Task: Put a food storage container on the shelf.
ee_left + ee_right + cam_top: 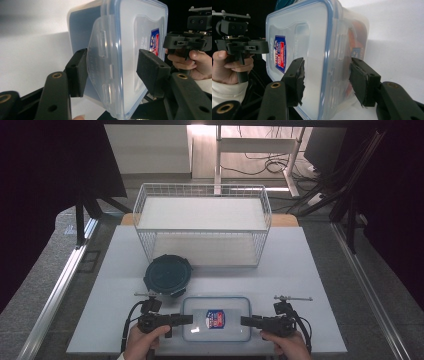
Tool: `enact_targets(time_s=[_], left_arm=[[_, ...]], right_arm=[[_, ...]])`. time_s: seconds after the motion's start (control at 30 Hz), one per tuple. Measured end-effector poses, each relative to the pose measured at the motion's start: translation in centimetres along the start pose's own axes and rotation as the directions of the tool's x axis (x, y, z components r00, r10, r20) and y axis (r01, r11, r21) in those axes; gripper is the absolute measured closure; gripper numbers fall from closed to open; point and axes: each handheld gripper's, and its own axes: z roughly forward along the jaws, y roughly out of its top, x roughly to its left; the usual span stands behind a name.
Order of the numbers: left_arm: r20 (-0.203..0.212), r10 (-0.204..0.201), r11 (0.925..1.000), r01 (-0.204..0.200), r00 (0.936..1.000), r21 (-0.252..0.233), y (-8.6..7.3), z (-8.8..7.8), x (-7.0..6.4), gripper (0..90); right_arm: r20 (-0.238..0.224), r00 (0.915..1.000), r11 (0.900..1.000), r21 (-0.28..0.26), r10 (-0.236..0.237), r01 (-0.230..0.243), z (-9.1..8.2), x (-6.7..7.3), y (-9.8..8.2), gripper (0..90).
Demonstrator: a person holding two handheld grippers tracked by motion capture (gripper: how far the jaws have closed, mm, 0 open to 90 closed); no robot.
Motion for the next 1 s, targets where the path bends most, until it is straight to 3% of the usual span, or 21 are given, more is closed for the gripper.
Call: enact_targets(time_s=[0.57, 1.0], left_arm=[[0.004, 0.007, 1.0, -0.007, 1.0, 0.003, 0.3, -0.3, -0.3, 44.9], [0.018, 0.022, 0.9992, -0.021, 0.9996, -0.034, 3.3, -2.4, -1.4, 45.3]], right_arm=[[0.003, 1.0, 1.0, -0.011, -0.006, 0.006, -0.2, 0.3, 0.5, 48.6], [0.002, 0.999, 0.999, -0.03, -0.044, 0.044, -1.0, 2.5, 3.8, 48.8]])
